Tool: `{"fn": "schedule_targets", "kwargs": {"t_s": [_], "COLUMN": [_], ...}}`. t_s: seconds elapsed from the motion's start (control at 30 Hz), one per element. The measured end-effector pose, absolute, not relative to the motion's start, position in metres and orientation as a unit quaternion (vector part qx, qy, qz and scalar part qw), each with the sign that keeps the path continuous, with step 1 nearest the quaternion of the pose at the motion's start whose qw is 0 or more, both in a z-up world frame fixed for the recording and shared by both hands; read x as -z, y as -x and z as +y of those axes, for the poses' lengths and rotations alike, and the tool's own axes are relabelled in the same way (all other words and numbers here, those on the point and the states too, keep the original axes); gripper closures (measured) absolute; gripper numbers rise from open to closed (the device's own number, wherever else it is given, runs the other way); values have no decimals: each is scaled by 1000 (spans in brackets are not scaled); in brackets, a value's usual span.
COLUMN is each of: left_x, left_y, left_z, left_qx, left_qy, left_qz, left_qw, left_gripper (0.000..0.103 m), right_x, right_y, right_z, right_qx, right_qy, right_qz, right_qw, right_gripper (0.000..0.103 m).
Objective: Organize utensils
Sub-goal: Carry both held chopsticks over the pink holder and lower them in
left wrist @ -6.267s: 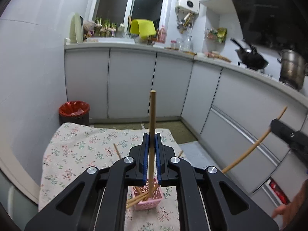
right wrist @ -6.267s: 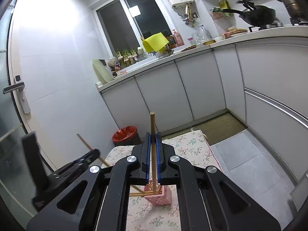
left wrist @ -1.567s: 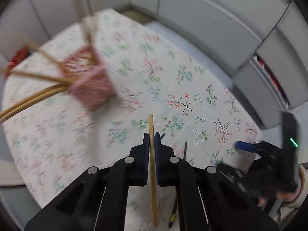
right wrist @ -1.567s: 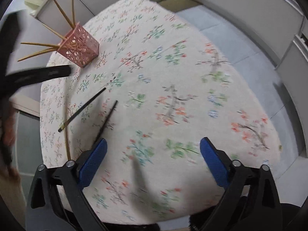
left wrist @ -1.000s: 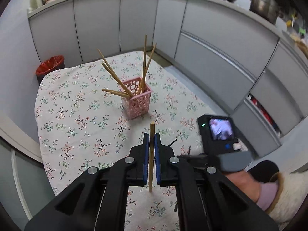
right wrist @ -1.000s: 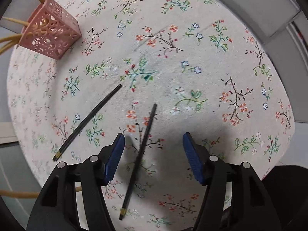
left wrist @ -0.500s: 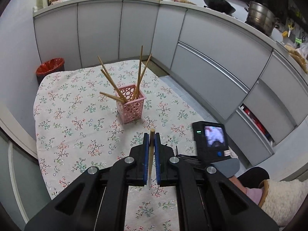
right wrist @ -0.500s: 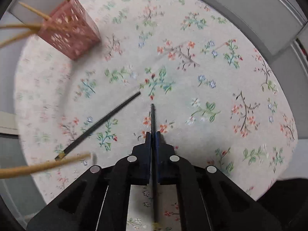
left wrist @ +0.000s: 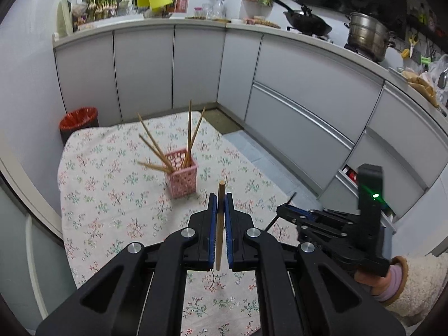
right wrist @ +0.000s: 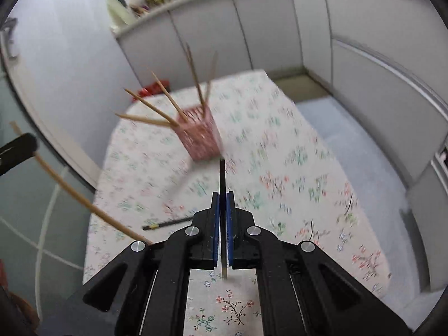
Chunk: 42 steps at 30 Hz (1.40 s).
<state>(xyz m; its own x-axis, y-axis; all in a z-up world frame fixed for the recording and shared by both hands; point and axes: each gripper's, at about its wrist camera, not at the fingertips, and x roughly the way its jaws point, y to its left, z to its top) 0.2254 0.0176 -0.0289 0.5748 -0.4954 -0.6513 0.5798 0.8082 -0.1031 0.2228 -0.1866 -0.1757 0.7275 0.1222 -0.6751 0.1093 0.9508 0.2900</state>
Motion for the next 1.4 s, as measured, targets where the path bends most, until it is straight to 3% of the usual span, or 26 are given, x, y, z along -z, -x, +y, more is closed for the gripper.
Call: {"fn": "schedule_targets", "kwargs": {"t_s": [0.4, 0.73, 1.1, 1.27, 1.33, 1.4], "left_x": [-20, -47, 15, 16, 5, -10], "left_y": [-263, -336, -417, -398, -389, -376], "left_z": [7, -17, -44, -26, -13, 6], "left_qx": [261, 222, 173, 166, 160, 154], "left_qy": [-32, 5, -14, -9, 1, 26], "left_qz": [310, 256, 264, 233, 213, 186], "left_qw": [914, 941, 949, 958, 964, 970], "left_gripper": [97, 97, 97, 96, 88, 58], "right_x": [75, 30, 47, 62, 66, 68], "right_y": [-226, -266, -326, -347, -352, -356], "right_z": [-220, -248, -242, -230, -224, -220], "right_qx": [-24, -26, -39, -54, -60, -63], "right_qy": [-169, -182, -157, -158, -154, -152], "right_qz": [284, 223, 212, 223, 225, 226], "right_qw": [943, 957, 964, 960, 960, 960], "right_gripper": [100, 100, 100, 100, 100, 100]}}
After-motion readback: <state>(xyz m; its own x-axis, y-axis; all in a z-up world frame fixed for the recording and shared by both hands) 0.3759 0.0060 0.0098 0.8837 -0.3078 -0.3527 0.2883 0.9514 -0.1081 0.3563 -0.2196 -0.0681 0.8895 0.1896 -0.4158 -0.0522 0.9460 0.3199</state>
